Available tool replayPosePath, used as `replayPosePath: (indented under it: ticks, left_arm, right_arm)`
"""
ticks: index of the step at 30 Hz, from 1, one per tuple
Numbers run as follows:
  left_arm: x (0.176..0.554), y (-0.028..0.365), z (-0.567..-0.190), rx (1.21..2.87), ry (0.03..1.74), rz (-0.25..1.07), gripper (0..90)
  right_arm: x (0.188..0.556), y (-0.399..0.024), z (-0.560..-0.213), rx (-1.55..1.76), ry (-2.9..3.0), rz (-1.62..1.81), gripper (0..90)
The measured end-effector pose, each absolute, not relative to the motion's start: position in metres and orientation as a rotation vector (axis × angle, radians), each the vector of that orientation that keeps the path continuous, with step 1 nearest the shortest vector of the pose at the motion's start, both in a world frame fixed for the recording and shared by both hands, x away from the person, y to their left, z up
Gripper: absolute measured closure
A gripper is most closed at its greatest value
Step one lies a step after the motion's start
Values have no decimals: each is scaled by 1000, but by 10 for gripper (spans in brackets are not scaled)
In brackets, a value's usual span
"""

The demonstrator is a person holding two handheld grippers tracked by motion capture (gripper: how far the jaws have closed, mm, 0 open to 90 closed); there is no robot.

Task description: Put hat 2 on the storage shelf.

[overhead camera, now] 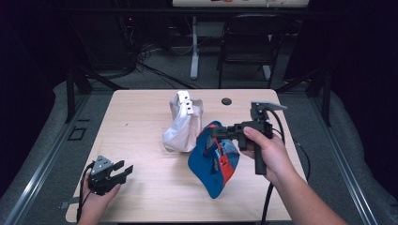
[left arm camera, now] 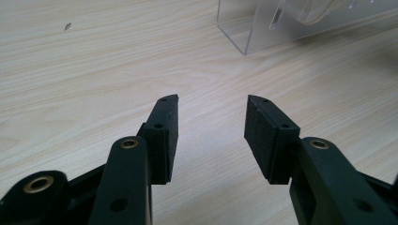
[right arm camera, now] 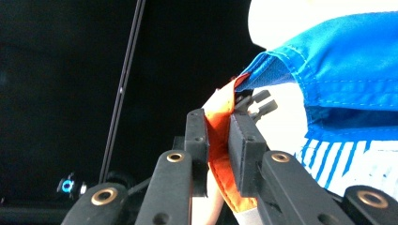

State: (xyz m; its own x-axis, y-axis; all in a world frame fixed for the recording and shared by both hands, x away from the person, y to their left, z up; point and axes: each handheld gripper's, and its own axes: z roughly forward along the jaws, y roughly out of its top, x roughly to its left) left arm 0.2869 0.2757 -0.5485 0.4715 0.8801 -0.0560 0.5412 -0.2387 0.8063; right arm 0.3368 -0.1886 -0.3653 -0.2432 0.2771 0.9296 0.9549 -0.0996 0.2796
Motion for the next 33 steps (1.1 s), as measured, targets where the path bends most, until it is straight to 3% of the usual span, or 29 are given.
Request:
replayPosePath:
  ticks: [12, 33]
  left_arm:
    - [287, 275, -550, 1919, 1191, 549, 514]
    - [289, 279, -550, 1918, 1197, 540, 512]
  right_arm:
    - [354, -228, -341, -1519, -1466, -1503, 788]
    - [394, -236, -312, -1645, -1377, -1635, 790]
